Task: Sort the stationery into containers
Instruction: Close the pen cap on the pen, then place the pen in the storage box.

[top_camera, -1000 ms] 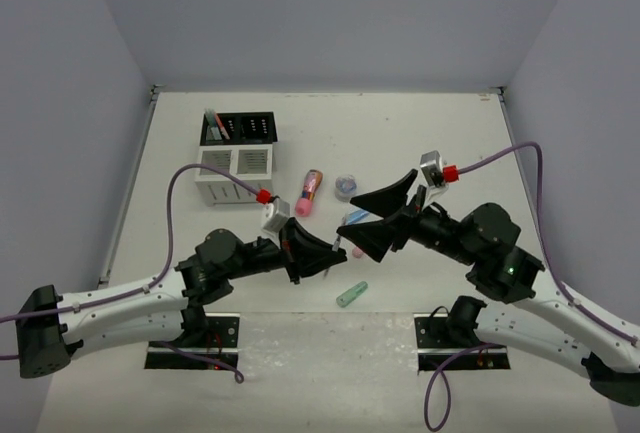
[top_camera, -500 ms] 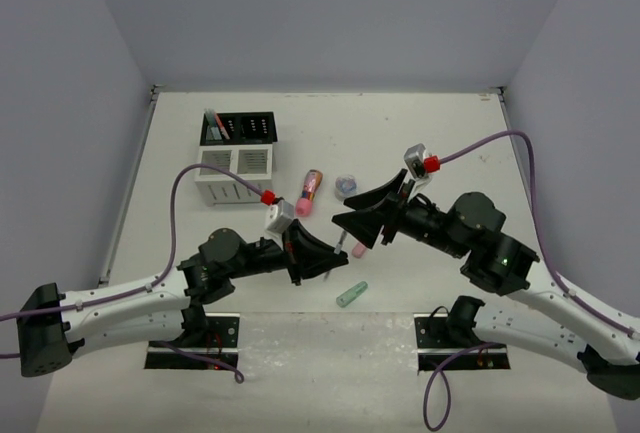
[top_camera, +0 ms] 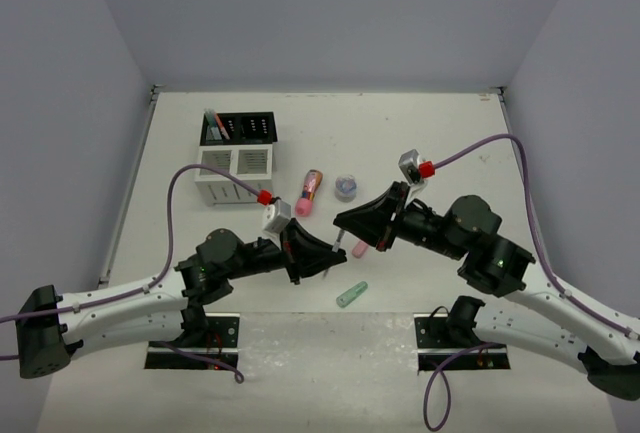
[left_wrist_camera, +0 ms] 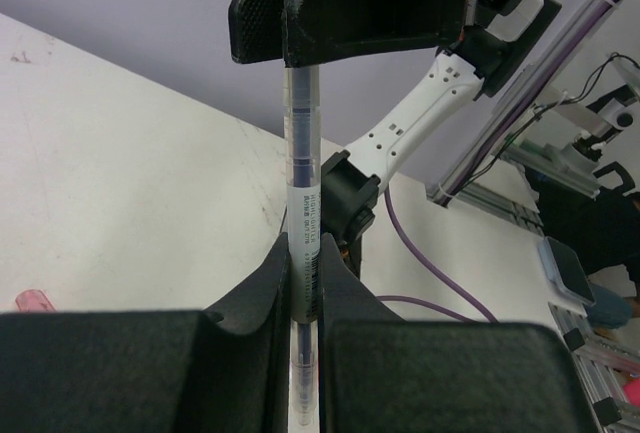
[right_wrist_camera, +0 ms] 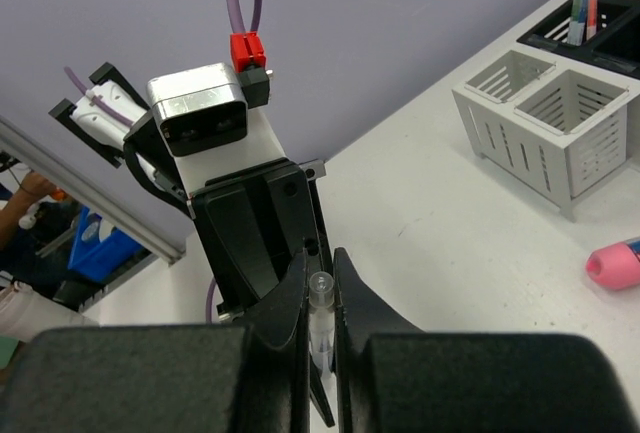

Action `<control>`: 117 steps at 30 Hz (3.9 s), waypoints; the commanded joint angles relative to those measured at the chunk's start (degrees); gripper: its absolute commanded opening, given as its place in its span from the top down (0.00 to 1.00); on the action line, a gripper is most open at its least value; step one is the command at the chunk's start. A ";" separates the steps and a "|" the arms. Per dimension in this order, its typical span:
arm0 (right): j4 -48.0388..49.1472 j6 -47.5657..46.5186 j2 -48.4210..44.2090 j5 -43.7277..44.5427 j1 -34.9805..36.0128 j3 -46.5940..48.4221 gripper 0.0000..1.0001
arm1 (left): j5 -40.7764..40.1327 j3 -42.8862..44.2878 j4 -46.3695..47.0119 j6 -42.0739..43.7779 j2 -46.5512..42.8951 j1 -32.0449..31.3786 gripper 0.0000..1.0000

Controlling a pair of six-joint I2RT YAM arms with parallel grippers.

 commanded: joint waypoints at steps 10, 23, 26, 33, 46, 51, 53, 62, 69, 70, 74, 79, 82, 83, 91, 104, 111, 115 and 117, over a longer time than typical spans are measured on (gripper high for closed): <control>4.79 1.66 1.86 -2.91 0.05 -6.73 1.00 | -7.70 10.43 -6.67 11.26 -1.58 0.40 1.00; 9.53 4.11 11.73 -8.23 0.11 -18.98 1.00 | -7.87 19.74 -7.12 19.82 -4.49 1.63 1.00; 11.46 4.61 13.37 -9.25 0.11 -20.57 1.00 | -8.39 21.44 -7.82 20.99 -5.30 1.69 1.00; 12.08 4.89 13.58 -8.60 0.14 -20.28 1.00 | -10.91 20.84 -9.72 22.39 -7.01 1.80 1.00; -3.82 -2.27 3.66 1.18 0.05 -0.87 0.39 | 3.96 9.18 -2.65 16.90 -3.04 1.80 1.00; -8.60 -4.88 -1.89 6.27 -0.12 4.18 0.04 | 1.20 7.83 -3.39 15.69 -3.78 1.80 1.00; -10.30 -5.77 -5.58 7.54 -0.03 4.28 0.02 | -1.42 7.28 -3.42 15.35 -5.38 1.80 1.00; -17.10 -6.99 -17.01 16.61 -0.03 1.98 0.01 | -14.70 9.80 -7.75 15.38 -5.36 1.80 1.00; -16.81 -6.21 -18.27 19.34 -0.03 -1.17 0.01 | -64.96 18.33 -1.48 22.88 6.48 6.91 1.00; -16.31 -6.00 -18.04 19.11 -0.03 -1.73 0.01 | -66.15 20.58 -1.96 22.78 8.27 12.72 1.00; -14.69 -4.45 -18.68 17.64 -0.11 -5.17 0.01 | -56.38 33.26 -13.99 8.44 20.65 33.46 1.00; -12.63 -2.83 -23.33 17.34 -0.03 -10.24 0.01 | -59.83 35.44 -2.02 11.77 33.80 46.17 1.00; -12.56 -2.86 -25.03 17.04 -0.03 -11.47 0.01 | -56.46 31.95 9.21 9.57 38.63 50.66 1.00; -12.56 -2.86 -26.09 16.79 -0.10 -11.62 0.01 | -54.85 31.35 11.71 9.23 40.29 52.38 1.00; -14.52 -4.14 -27.39 12.54 -0.12 -8.74 0.01 | -52.31 33.57 22.86 16.63 53.27 55.66 1.00; -14.85 -4.97 -24.34 13.13 -0.03 -8.04 0.01 | -48.15 30.06 20.76 9.58 58.11 56.74 0.67; -13.88 -4.89 -21.55 14.37 -0.03 -7.23 0.01 | -48.51 33.16 3.38 4.24 53.14 56.73 0.33; -13.34 -4.89 -18.38 15.18 -0.03 -6.63 0.01 | -51.91 37.49 -6.25 1.78 49.03 56.65 0.11; -12.98 -4.87 -16.09 16.64 -0.12 -6.41 0.01 | -52.49 39.83 -13.07 -0.80 45.57 56.56 0.01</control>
